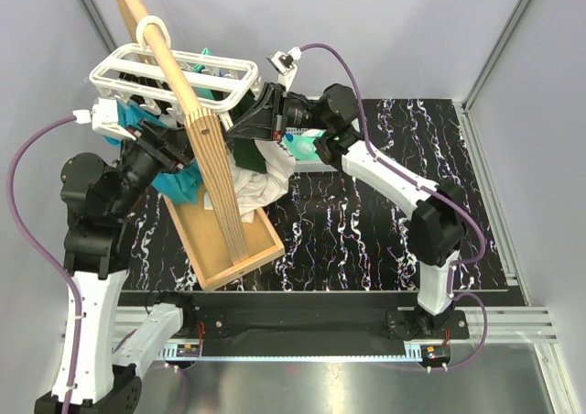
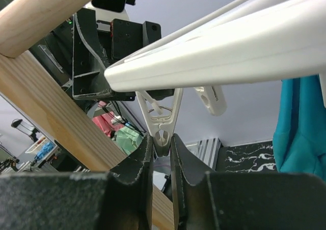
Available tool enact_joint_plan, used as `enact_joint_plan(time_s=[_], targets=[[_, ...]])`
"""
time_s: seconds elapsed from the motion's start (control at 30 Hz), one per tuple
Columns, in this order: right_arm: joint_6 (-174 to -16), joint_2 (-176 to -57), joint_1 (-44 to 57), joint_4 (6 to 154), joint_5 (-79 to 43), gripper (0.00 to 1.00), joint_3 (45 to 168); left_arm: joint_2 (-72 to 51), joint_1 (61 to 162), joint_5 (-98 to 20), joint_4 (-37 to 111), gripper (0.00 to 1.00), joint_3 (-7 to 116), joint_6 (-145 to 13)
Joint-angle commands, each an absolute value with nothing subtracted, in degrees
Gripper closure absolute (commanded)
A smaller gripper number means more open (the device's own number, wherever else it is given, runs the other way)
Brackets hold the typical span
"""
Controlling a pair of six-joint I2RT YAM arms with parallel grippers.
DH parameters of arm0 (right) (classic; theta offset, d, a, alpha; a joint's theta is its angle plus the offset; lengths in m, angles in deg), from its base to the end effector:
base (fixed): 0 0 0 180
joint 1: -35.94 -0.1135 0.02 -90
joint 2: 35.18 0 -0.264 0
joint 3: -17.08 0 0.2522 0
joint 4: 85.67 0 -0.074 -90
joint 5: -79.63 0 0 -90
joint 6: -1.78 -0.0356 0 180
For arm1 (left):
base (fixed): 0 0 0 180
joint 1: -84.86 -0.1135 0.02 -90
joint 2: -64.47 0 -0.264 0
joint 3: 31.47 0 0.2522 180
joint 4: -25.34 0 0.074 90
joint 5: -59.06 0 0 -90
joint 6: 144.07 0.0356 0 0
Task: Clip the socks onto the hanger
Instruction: Open the clamp at the hanger.
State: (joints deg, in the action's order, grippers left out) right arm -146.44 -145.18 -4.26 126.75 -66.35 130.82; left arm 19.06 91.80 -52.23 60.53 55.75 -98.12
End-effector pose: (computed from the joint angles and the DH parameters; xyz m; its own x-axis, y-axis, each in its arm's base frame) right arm 0.3153 0.3051 0.4334 -0.5041 0.1967 -0.8409 -0.8425 -0.3262 0.4288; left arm 0.1266 -0.0284 0.4820 -0.2450 -0.6228 -0.7430 0.4178 0.6238 -0.6606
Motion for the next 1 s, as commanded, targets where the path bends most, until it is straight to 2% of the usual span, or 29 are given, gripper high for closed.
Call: enact_joint_plan(time_s=[0.0,0.23,0.4,0.63,0.97], targets=[[-143.9,-140.7,-5.0,120.2,-64.8,1.0,131.1,17.7,91.3,-58.0,51.7,0.4,54.5,-97.8],[-139.4,-138.5,-4.8,106.9,-64.6,1.0,134.5,15.4,91.0,-64.1,42.9,0.43,51.6,-97.2],[-139.9,-138.0,-4.8,102.3,-64.5,1.0,135.9,14.4,91.0,-65.2,40.7,0.37,51.4,-94.0],[-144.2,-138.1,-4.8,105.0,-65.1,1.0,136.0,16.7,91.1,-62.8,36.4,0.34,48.1,-91.7],[-148.4,-139.1,-4.7,109.0,-66.5,1.0,136.5,13.8,91.5,-64.2,31.1,0.32,48.6,-99.3]])
